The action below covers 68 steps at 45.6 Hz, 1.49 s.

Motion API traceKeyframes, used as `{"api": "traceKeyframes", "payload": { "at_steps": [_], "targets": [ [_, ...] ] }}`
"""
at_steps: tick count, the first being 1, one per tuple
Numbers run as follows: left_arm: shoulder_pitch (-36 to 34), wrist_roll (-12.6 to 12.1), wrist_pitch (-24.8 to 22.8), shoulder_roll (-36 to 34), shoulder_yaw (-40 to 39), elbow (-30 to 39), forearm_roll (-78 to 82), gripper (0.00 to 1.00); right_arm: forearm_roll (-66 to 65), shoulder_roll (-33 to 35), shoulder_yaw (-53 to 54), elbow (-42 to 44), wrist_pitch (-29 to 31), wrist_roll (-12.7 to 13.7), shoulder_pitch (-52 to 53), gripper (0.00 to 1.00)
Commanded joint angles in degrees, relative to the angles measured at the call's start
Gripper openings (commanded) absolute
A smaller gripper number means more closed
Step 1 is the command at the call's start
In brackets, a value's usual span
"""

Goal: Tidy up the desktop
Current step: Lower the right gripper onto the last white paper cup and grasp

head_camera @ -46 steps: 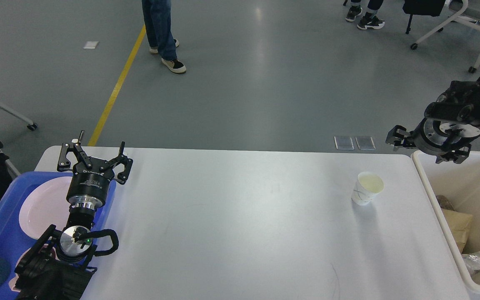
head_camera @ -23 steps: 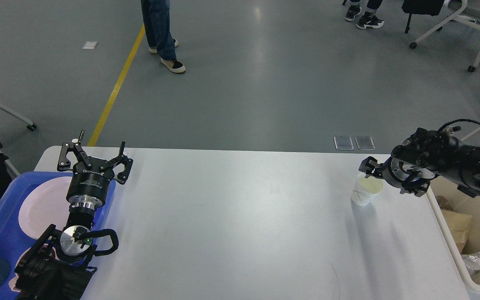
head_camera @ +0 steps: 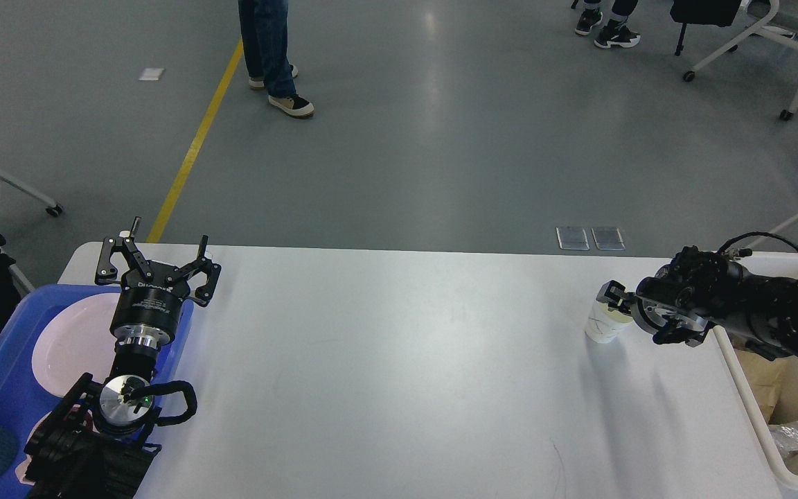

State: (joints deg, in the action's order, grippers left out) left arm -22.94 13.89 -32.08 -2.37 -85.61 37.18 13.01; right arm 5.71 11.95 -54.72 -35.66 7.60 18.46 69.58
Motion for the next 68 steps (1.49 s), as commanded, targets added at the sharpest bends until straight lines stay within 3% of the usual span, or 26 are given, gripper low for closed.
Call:
{"api": "traceKeyframes", "payload": {
  "at_steps": [1, 5, 10, 14, 16, 37, 45, 54, 68],
  "targets": [
    [-0.1, 0.0, 0.0, 0.0, 0.0, 0.0, 0.0, 0.96, 0.0, -0.3, 1.4, 0.2, -0.9, 0.0, -1.1, 0.77],
    [0.0, 0.0, 0.0, 0.0, 0.0, 0.0, 0.0, 0.96, 0.0, -0.3, 2.2, 0.2, -2.1, 0.0, -1.3, 0.65],
    [0.0, 0.1, 0.0, 0.0, 0.0, 0.0, 0.0, 0.96, 0.1, -0.3, 2.3, 0.9, -2.3, 0.0, -1.9, 0.40],
    [-0.1, 0.0, 0.0, 0.0, 0.0, 0.0, 0.0, 0.96, 0.3, -0.3, 2.3, 0.9, -2.2, 0.1, -2.2, 0.09],
    [0.0, 0.0, 0.0, 0.0, 0.0, 0.0, 0.0, 0.96, 0.6, -0.4, 2.3, 0.9, -2.2, 0.1, -2.8, 0.00],
    [0.0, 0.0, 0.0, 0.0, 0.0, 0.0, 0.0, 0.96, 3.3, 0.0, 3.7, 0.3, -1.5, 0.3, -3.0, 0.00],
    [-0.1, 0.0, 0.0, 0.0, 0.0, 0.0, 0.0, 0.96, 3.4, 2.8, 3.4, -4.5, 1.4, 0.5, 0.6, 0.00],
    [0.0, 0.0, 0.0, 0.0, 0.0, 0.0, 0.0, 0.96, 2.5, 10.6, -2.0, -18.0, 12.3, 0.5, 15.7, 0.00],
    [0.0, 0.0, 0.0, 0.0, 0.0, 0.0, 0.0, 0.96, 2.5, 10.6, -17.3, -37.9, 22.0, 0.1, 46.4, 0.00]
  ]
}}
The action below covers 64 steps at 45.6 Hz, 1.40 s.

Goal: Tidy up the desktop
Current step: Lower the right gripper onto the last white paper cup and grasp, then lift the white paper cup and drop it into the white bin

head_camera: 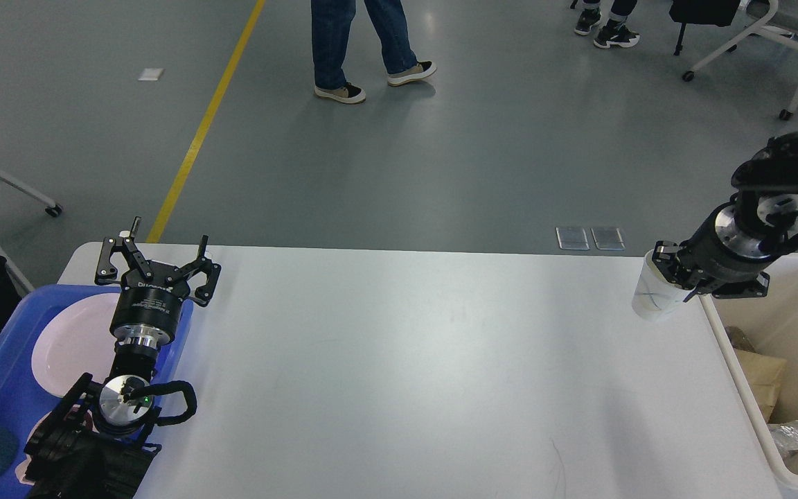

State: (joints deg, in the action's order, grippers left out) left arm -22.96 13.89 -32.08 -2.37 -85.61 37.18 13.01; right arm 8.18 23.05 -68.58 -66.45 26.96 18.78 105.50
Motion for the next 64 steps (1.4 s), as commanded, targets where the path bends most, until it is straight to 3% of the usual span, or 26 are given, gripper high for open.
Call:
{"api": "traceKeyframes", "payload": {
  "at_steps": [1, 13, 19, 22, 33, 48, 51, 54, 64],
  "targets": [
    [0.0, 0.0, 0.0, 0.0, 0.0, 0.0, 0.0, 0.96, 0.0, -0.5, -3.7, -8.4, 3.4, -0.2, 12.3, 0.00],
    [-0.1, 0.0, 0.0, 0.0, 0.0, 0.0, 0.0, 0.96, -0.3, -1.1, -5.8, -24.2, 9.0, -0.5, 31.2, 0.00],
    [0.0, 0.0, 0.0, 0.0, 0.0, 0.0, 0.0, 0.96, -0.3, -1.1, -5.6, -26.6, 14.0, -1.5, 36.0, 0.00],
    [0.0, 0.0, 0.0, 0.0, 0.0, 0.0, 0.0, 0.96, -0.4, -1.2, -6.0, -26.6, 14.8, -3.2, 36.4, 0.00],
    [0.0, 0.0, 0.0, 0.0, 0.0, 0.0, 0.0, 0.96, -4.0, -3.5, -11.1, -26.2, 14.9, -13.5, 38.4, 0.00],
    [0.0, 0.0, 0.0, 0.0, 0.0, 0.0, 0.0, 0.96, -3.4, -3.1, -18.6, -23.9, 11.8, -14.6, 37.4, 0.00],
    [0.0, 0.0, 0.0, 0.0, 0.0, 0.0, 0.0, 0.96, -3.3, -2.7, -23.1, -23.7, 9.9, -16.8, 36.8, 0.00],
    [0.0, 0.0, 0.0, 0.0, 0.0, 0.0, 0.0, 0.96, -3.3, -2.1, -25.2, -23.1, 8.4, -17.2, 35.1, 0.00],
    [0.0, 0.0, 0.0, 0.0, 0.0, 0.0, 0.0, 0.96, -3.3, 10.0, -28.5, -9.8, 0.8, -16.5, 20.6, 0.00]
  ]
}}
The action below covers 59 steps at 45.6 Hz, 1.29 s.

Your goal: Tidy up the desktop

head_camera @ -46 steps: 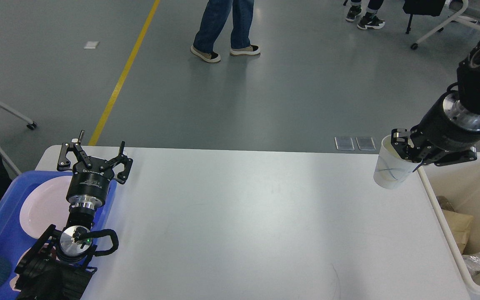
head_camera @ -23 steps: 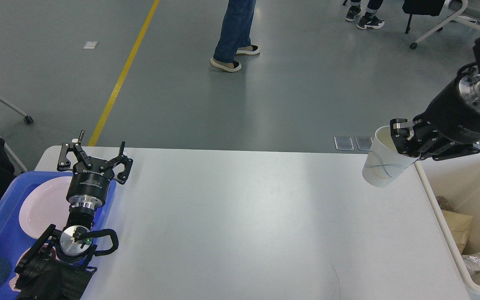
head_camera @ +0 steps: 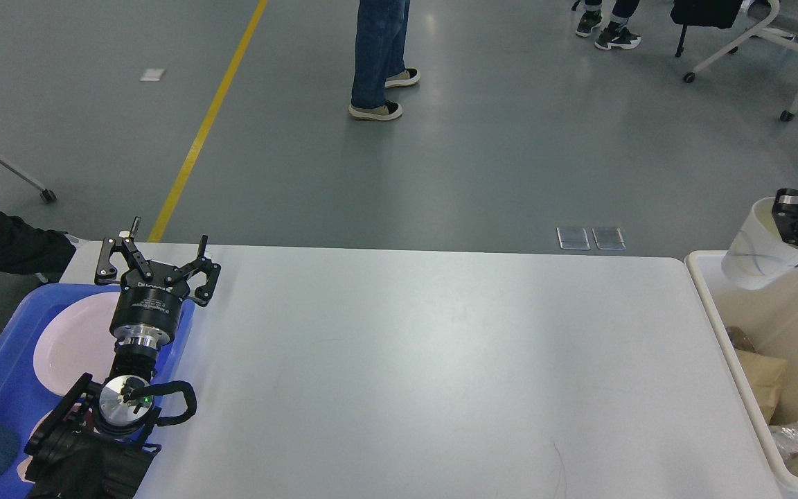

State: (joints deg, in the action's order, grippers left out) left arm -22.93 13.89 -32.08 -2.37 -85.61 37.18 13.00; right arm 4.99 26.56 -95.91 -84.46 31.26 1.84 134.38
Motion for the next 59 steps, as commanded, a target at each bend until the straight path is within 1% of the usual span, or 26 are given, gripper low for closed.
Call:
{"api": "traceKeyframes", "payload": {
  "at_steps": [1, 5, 10, 20, 23, 24, 26, 31, 35, 38, 40, 44, 50, 57, 58, 59],
  "targets": [
    [0.0, 0.0, 0.0, 0.0, 0.0, 0.0, 0.0, 0.96, -0.1, 8.0, -0.6, 10.5, -3.7, 0.4, -10.3, 0.00],
    [0.0, 0.0, 0.0, 0.0, 0.0, 0.0, 0.0, 0.96, -0.1, 12.8, 1.3, 20.5, -3.9, 0.4, -19.1, 0.00],
    [0.0, 0.0, 0.0, 0.0, 0.0, 0.0, 0.0, 0.96, -0.1, 16.8, 8.0, 31.4, -3.8, 0.4, -31.2, 0.00],
    [0.0, 0.0, 0.0, 0.0, 0.0, 0.0, 0.0, 0.96, -0.1, 19.3, 24.4, 51.5, -5.1, 0.5, -57.2, 0.00],
    [0.0, 0.0, 0.0, 0.0, 0.0, 0.0, 0.0, 0.96, -0.1, 18.6, 29.4, 57.7, -6.2, 0.5, -65.2, 0.00],
    [0.0, 0.0, 0.0, 0.0, 0.0, 0.0, 0.0, 0.96, 0.0, 17.9, 33.4, 61.4, -7.7, 0.6, -70.5, 0.00],
    [0.0, 0.0, 0.0, 0.0, 0.0, 0.0, 0.0, 0.96, -0.1, 16.4, 37.6, 64.7, -9.5, 0.6, -76.3, 0.00],
    [0.0, 0.0, 0.0, 0.0, 0.0, 0.0, 0.0, 0.96, -0.1, 10.3, 47.0, 73.9, -14.7, 1.4, -89.4, 0.00],
    [0.0, 0.0, 0.0, 0.0, 0.0, 0.0, 0.0, 0.96, -0.1, 4.6, 51.5, 81.6, -21.1, 1.7, -97.8, 0.00],
    [0.0, 0.0, 0.0, 0.0, 0.0, 0.0, 0.0, 0.96, -0.1, 0.4, 52.8, 84.2, -27.4, 1.7, -103.0, 0.00],
    [0.0, 0.0, 0.0, 0.0, 0.0, 0.0, 0.0, 0.96, -0.1, -1.5, 53.1, 84.4, -31.8, 1.8, -105.4, 0.00],
    [0.0, 0.0, 0.0, 0.0, 0.0, 0.0, 0.0, 0.96, -0.1, -3.7, 53.2, 84.4, -36.6, 2.0, -107.4, 0.00],
    [0.0, 0.0, 0.0, 0.0, 0.0, 0.0, 0.0, 0.96, 0.0, -5.0, 53.5, 84.4, -38.0, 3.0, -107.8, 0.00],
    [0.0, 0.1, 0.0, 0.0, 0.0, 0.0, 0.0, 0.96, -0.1, -4.9, 53.2, 84.3, -38.2, 2.9, -107.9, 0.00],
    [0.0, 0.0, 0.0, 0.0, 0.0, 0.0, 0.0, 0.96, -0.1, -4.8, 52.9, 84.3, -38.4, 2.9, -108.1, 0.01],
    [0.0, 0.0, 0.0, 0.0, 0.0, 0.0, 0.0, 0.96, -0.1, -4.7, 52.7, 84.2, -38.7, 2.9, -108.5, 0.15]
  ]
}}
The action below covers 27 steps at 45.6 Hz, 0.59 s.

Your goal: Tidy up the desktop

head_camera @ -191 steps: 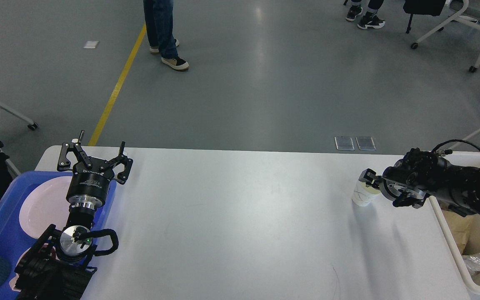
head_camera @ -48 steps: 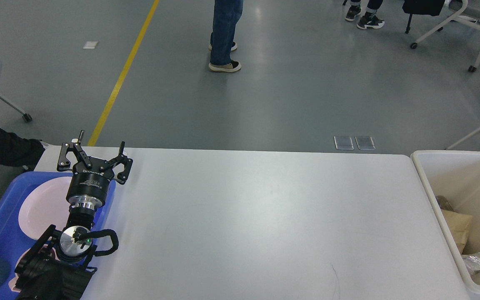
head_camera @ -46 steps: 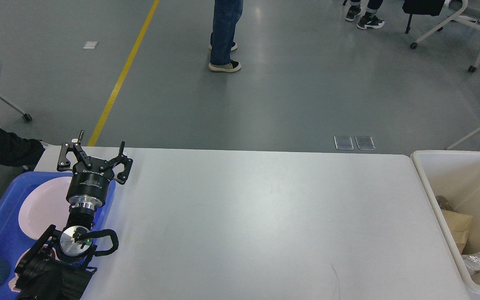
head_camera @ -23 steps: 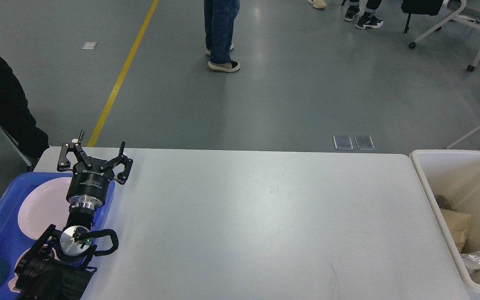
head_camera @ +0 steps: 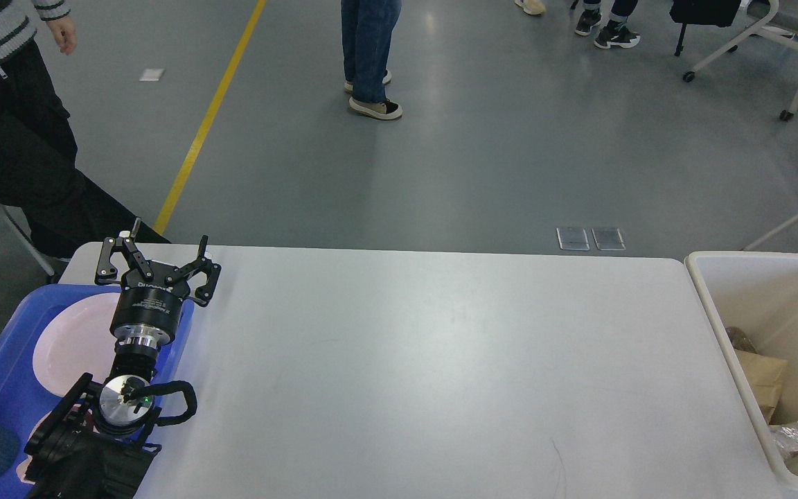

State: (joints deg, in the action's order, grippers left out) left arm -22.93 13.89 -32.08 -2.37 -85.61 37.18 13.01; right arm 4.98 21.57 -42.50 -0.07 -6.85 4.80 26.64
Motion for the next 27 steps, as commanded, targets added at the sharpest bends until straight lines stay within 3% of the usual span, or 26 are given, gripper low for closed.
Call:
{"api": "traceKeyframes", "payload": {
  "at_steps": [1, 4, 27],
  "targets": [
    [0.0, 0.0, 0.0, 0.0, 0.0, 0.0, 0.0, 0.96, -0.1, 0.3, -0.8, -0.2, -1.1, -0.1, -1.1, 0.33],
    [0.0, 0.0, 0.0, 0.0, 0.0, -0.1, 0.0, 0.96, -0.1, 0.2, -0.9, -0.3, -3.0, -0.1, -0.9, 1.00],
    [0.0, 0.0, 0.0, 0.0, 0.0, 0.0, 0.0, 0.96, -0.1, -0.2, 0.0, -0.7, -3.4, -0.3, 1.5, 1.00]
  ]
}}
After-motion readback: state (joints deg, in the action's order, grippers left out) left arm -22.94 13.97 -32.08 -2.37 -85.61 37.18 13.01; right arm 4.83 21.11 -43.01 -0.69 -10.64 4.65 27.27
